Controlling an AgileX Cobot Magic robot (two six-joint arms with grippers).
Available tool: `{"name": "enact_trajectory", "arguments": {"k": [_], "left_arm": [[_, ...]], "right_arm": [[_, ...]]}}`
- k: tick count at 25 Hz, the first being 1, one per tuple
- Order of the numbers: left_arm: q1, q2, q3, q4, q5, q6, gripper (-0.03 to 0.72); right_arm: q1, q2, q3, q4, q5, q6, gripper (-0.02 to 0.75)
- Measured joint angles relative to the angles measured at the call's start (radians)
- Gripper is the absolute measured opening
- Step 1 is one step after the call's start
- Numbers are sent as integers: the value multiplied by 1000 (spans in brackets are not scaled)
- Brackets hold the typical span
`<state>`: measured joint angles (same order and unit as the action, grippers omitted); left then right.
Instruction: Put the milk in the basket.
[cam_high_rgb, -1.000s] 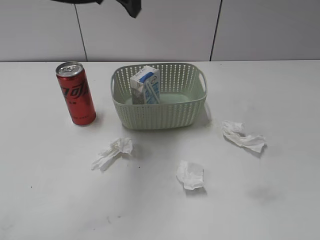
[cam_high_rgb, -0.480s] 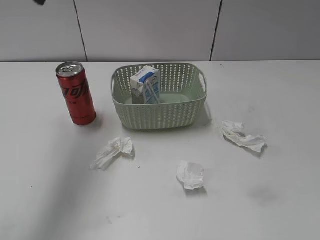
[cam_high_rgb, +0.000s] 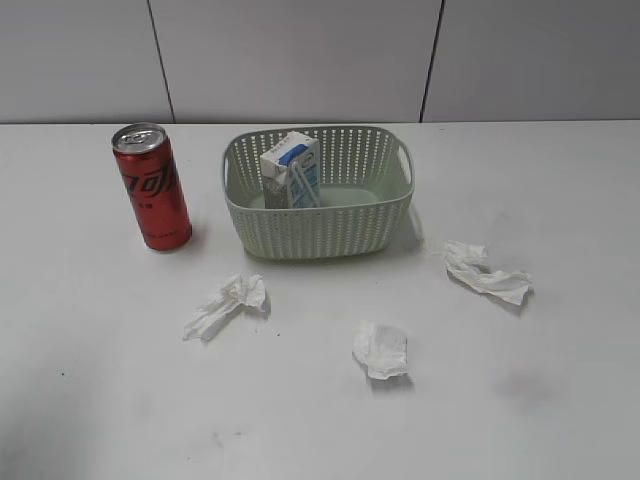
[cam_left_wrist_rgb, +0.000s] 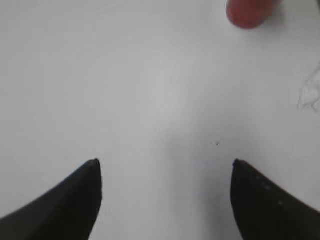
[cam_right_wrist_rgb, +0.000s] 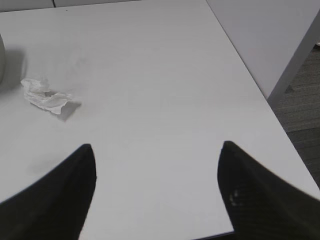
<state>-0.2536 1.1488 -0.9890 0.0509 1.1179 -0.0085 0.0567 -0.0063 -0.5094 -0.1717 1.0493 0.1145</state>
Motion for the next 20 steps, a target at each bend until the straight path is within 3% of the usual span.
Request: {"name": "enact_trajectory", "arguments": {"k": [7,15,20], "left_arm": [[2,-417,317,-3,-23,-2,591],[2,-805,438,-41,-21,-2,591],[2,-871,481,-87,-54,53,591]], "right_arm": [[0,0,0,0,0,0,587],[0,0,0,0,0,0,587],[0,0,0,0,0,0,586]]}}
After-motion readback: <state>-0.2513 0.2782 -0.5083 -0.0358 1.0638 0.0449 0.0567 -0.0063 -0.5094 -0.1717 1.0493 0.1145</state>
